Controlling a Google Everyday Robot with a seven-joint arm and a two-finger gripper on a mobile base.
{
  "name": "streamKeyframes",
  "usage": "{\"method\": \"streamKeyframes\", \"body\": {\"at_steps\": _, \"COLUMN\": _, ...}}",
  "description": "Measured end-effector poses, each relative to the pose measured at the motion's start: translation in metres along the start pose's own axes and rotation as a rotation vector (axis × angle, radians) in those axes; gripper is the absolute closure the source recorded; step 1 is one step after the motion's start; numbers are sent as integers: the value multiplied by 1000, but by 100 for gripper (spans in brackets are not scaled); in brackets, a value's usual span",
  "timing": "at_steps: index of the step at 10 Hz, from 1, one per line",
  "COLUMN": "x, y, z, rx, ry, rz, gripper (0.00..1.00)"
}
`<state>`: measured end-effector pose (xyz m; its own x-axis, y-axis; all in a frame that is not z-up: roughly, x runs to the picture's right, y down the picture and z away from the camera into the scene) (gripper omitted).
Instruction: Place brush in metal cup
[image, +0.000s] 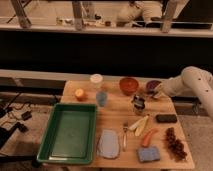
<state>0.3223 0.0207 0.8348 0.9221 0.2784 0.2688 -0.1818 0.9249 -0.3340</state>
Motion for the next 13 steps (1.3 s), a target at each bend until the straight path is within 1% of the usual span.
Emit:
{"method": "streamKeyframes", "body": {"at_steps": 4, "x": 5, "y": 4, "z": 11, "rx": -25, "ry": -2, "rz": 6, "gripper": 97}}
{"method": "streamKeyframes", "body": {"at_steps": 7, "x": -1, "y": 6, "z": 25, "rx": -56, "ry": -10, "rz": -1, "gripper": 97}}
{"method": "streamKeyframes", "body": {"at_steps": 10, "x": 1, "y": 8, "z": 29, "rx": -72, "ry": -13, "rz": 1, "gripper": 97}}
{"method": "streamKeyframes", "body": {"at_steps": 13, "x": -1, "y": 9, "z": 32, "rx": -82, "ry": -13, "rz": -4, "gripper": 97}}
